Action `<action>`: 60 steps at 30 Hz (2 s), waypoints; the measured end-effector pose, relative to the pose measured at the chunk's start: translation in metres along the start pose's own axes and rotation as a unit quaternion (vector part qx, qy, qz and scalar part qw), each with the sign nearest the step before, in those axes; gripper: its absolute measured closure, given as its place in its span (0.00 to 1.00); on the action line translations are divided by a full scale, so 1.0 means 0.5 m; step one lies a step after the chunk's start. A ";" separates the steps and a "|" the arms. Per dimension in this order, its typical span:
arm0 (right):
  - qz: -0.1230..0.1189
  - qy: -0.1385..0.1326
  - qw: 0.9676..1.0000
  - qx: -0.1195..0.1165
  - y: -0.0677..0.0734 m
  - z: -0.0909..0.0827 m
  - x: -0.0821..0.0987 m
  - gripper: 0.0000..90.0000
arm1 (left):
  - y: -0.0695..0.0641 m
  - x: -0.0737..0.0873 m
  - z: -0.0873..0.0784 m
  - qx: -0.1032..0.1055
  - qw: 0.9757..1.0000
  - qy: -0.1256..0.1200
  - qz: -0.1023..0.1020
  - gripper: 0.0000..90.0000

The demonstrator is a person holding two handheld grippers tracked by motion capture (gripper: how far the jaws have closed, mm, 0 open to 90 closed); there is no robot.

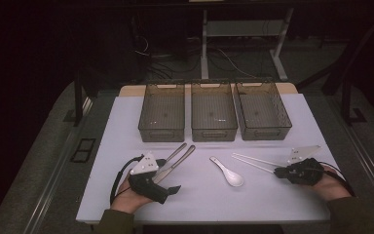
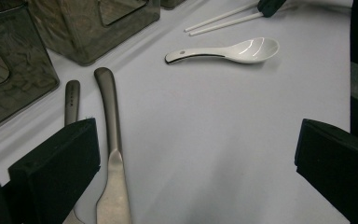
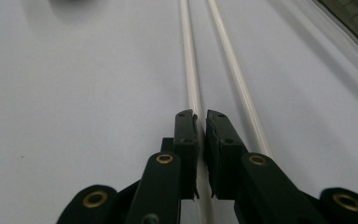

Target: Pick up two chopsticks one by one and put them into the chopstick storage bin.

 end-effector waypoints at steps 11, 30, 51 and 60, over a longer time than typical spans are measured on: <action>0.017 -0.030 0.999 -0.010 -0.006 -0.024 -0.009 0.94 | 0.000 0.000 -0.001 0.002 1.000 0.001 0.001 0.00; 0.040 -0.077 0.996 -0.018 -0.006 -0.067 -0.035 0.94 | 0.004 0.005 0.006 0.002 1.000 0.001 0.006 0.00; 0.059 -0.114 0.991 -0.022 -0.002 -0.076 -0.132 0.94 | 0.010 0.009 0.008 0.003 1.000 -0.001 -0.001 0.00; 0.077 -0.111 0.991 -0.014 -0.001 -0.050 -0.195 0.94 | 0.007 0.007 0.008 0.001 1.000 -0.003 0.001 0.00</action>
Point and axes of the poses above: each handheld gripper's, and its own axes: z roughly forward along the jaws, x roughly out of its underside, y roughly to its left, the point moved 5 cm from there along z, roughly forward along the jaws
